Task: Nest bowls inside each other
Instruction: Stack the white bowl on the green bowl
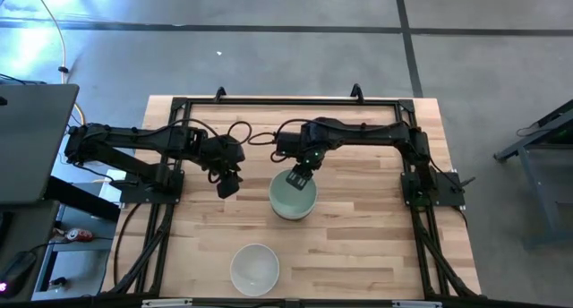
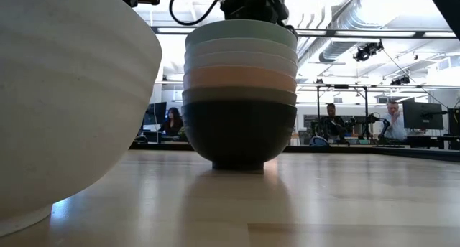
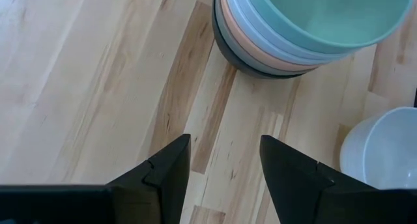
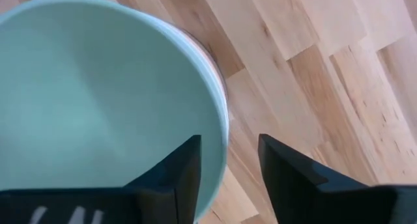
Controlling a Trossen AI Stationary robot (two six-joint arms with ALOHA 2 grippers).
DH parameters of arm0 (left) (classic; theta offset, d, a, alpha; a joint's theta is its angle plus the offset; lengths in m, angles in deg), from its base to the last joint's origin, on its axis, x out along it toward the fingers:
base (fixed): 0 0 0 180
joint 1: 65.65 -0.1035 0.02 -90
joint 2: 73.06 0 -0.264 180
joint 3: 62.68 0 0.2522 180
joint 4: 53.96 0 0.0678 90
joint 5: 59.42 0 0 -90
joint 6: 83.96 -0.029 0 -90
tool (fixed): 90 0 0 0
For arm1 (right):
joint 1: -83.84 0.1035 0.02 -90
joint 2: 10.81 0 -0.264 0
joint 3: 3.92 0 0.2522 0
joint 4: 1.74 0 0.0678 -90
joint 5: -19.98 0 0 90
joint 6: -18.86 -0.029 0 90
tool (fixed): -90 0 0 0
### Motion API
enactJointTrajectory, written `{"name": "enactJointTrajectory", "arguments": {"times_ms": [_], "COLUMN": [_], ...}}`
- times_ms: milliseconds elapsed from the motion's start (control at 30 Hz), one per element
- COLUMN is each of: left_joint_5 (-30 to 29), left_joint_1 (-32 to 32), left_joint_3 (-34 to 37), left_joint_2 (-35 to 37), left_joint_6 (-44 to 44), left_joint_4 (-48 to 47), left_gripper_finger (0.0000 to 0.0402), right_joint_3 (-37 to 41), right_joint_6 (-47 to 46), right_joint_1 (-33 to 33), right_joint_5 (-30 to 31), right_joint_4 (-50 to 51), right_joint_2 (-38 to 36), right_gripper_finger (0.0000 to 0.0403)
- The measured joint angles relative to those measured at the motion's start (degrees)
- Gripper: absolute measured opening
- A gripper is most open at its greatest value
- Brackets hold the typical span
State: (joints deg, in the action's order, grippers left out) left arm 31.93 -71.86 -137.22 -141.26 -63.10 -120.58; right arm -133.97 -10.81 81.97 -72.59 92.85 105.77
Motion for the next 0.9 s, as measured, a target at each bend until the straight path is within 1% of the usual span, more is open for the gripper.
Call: {"name": "enactJointTrajectory", "arguments": {"times_ms": [200,333,433,567,733,900], "left_joint_5": [3.2,3.5,3.6,4.4,6.3,7.7], "left_joint_1": [0.9,3.2,5.4,8.7,12.6,15.7], "left_joint_3": [0.0,0.0,-0.1,-0.1,0.0,0.0], "left_joint_2": [-0.2,-0.9,-2.3,-5.2,-9.9,-14.3], "left_joint_6": [0.5,1.9,3.3,5.4,7.8,11.0], "left_joint_4": [0.2,0.1,0.1,0.1,0.8,4.7], "left_gripper_finger": [0.0173,0.0173,0.0173,0.0173,0.0173,0.0173], "right_joint_3": [0.0,0.0,0.0,0.0,0.0,0.0], "right_joint_6": [1.5,1.6,1.7,1.7,3.0,3.2], "right_joint_1": [0.8,1.5,1.7,1.7,1.7,1.7], "right_joint_5": [-2.2,-1.9,0.0,4.4,11.8,20.1], "right_joint_4": [0.6,0.9,0.6,0.2,-0.9,-1.9], "right_joint_2": [-0.2,-2.6,-5.2,-9.6,-16.5,-24.1], "right_gripper_finger": [0.0147,0.0147,0.0147,0.0147,0.0147,0.0147]}}
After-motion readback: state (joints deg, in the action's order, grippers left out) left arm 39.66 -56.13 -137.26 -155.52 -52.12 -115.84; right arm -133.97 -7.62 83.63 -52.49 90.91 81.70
